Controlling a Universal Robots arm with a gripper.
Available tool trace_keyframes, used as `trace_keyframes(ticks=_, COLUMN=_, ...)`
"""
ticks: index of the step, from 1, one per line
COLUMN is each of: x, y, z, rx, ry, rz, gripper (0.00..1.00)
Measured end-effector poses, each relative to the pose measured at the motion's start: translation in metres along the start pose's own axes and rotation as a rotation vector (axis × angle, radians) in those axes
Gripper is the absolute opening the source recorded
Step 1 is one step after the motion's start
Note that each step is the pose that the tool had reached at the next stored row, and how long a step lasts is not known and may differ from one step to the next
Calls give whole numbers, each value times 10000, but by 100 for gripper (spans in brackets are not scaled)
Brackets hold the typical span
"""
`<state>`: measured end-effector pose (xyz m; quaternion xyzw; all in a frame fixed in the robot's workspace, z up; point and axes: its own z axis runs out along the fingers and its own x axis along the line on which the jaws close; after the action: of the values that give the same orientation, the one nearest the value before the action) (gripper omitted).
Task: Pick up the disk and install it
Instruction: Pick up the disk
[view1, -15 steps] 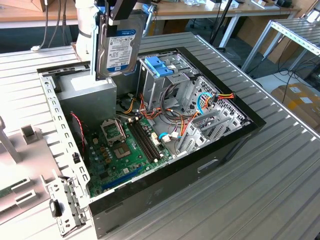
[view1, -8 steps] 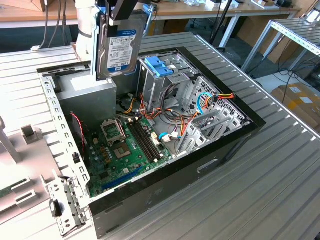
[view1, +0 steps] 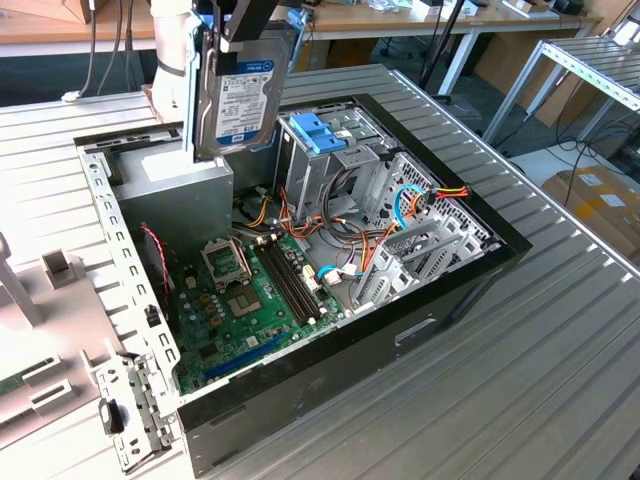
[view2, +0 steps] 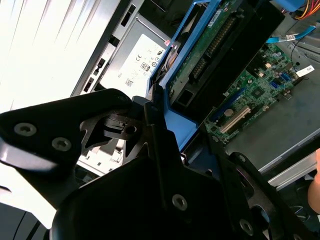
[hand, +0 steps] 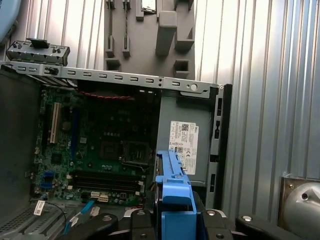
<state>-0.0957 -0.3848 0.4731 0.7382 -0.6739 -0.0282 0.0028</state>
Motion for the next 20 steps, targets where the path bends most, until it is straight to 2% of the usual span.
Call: trace_keyframes(ticks=20, x=50, y=-27, z=0, rx=0, ry=0, rz=0, gripper=37)
